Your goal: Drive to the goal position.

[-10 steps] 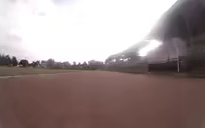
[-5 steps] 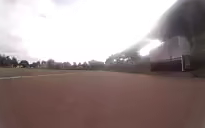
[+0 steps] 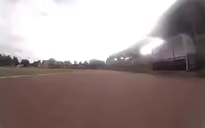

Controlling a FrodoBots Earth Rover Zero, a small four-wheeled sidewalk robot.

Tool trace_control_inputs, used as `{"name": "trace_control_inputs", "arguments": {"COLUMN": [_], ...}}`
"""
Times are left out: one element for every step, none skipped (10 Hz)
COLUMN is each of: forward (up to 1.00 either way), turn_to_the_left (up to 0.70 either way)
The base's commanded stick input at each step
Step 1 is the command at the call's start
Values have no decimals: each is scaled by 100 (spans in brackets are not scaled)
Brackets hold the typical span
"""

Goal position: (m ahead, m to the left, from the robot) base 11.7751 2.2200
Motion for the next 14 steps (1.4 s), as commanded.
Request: {"name": "trace_control_inputs", "arguments": {"forward": [70,70,70,70,70,70,70,70,70,70,70,70,70,70], "turn_to_the_left": [0,0,0,0,0,0,0,0,0,0,0,0,0,0]}}
